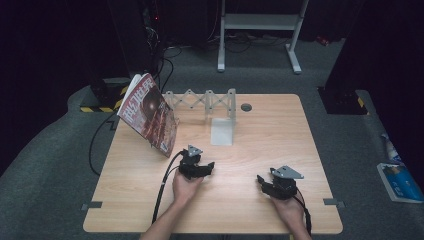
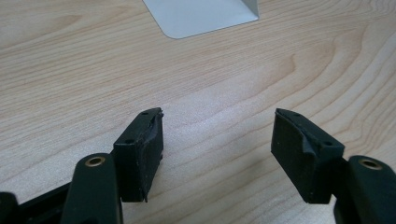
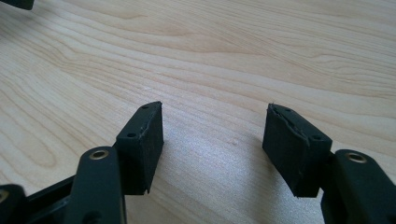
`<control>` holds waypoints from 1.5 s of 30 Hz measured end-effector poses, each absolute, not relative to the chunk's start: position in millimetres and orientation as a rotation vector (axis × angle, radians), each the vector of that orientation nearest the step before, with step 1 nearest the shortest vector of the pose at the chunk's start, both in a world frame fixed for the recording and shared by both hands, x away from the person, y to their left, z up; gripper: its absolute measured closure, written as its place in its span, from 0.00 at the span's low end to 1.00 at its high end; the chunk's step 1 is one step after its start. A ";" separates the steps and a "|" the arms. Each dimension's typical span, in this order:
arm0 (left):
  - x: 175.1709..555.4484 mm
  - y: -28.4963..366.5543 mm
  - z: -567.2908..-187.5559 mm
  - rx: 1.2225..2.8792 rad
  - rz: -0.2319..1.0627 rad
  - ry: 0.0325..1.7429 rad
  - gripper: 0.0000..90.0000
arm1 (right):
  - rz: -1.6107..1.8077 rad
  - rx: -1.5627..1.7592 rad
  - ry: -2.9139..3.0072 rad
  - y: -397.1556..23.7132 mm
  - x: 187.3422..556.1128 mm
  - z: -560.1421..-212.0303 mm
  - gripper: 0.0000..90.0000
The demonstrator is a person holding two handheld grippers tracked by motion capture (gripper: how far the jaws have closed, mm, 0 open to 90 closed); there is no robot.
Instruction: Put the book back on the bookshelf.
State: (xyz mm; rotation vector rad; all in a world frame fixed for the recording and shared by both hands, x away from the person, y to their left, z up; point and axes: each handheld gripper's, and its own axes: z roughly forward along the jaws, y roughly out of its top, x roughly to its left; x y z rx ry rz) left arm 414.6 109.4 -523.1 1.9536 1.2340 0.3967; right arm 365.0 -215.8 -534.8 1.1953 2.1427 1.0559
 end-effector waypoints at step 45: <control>393.5 100.5 -534.8 1.970 0.572 1.137 0.32 | 1.060 1.200 2.139 -216.5 365.7 -535.2 0.41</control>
